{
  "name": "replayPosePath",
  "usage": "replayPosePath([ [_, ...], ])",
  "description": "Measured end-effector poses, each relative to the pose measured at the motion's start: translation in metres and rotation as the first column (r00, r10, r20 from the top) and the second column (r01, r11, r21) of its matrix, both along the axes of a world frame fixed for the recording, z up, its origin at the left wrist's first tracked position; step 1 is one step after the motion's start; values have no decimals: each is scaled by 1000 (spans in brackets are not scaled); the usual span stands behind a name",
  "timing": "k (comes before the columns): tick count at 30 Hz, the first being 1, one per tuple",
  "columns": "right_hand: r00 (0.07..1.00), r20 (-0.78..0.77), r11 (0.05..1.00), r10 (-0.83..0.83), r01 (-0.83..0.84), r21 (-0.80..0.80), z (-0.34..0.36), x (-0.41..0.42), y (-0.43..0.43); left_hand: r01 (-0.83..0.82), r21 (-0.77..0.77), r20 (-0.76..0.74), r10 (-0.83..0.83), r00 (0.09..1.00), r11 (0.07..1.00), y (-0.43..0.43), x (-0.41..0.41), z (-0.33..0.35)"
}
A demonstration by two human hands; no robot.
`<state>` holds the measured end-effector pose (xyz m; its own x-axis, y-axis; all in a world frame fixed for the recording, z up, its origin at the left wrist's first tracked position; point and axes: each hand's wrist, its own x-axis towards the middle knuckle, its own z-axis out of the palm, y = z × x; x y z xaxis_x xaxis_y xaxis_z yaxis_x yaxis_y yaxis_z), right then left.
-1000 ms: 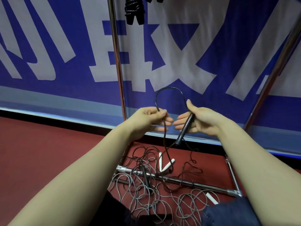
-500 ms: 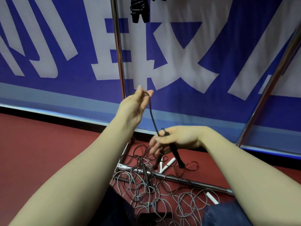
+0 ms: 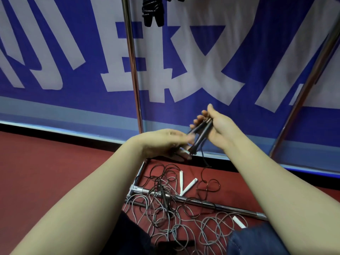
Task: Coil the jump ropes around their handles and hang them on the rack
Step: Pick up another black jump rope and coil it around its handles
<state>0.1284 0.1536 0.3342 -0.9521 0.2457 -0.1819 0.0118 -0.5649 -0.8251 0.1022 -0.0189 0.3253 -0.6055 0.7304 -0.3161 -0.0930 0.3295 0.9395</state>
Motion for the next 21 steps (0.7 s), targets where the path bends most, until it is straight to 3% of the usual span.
replayPosePath([
  [3, 998, -53, 994, -37, 31, -102, 2, 0, 3, -31, 84, -82, 37, 996, 996, 5, 4, -3],
  [6, 988, -153, 995, 16, -32, -99, 6, 3, 0, -102, 206, -6, 105, 994, 973, 10, 7, 1],
  [10, 983, -139, 989, 122, -109, 99, 6, 8, -8, -77, 261, 69, 61, 996, 962, 15, 15, 2],
  [15, 994, -77, 962, 73, -50, 267, 2, 10, -8, -54, 215, -5, 56, 998, 975, 17, 20, 9],
  [18, 991, 83, 866, 109, -135, 482, 7, 15, 1, -2, 140, -110, 18, 994, 990, 14, 17, 9],
  [20, 957, 274, 735, 98, -256, 629, 9, 19, 11, 11, 107, -110, 1, 994, 994, 9, 13, 9],
  [21, 948, 318, 654, 17, -251, 714, 7, 21, 15, 8, 83, -113, 1, 994, 997, 6, 11, 9],
])
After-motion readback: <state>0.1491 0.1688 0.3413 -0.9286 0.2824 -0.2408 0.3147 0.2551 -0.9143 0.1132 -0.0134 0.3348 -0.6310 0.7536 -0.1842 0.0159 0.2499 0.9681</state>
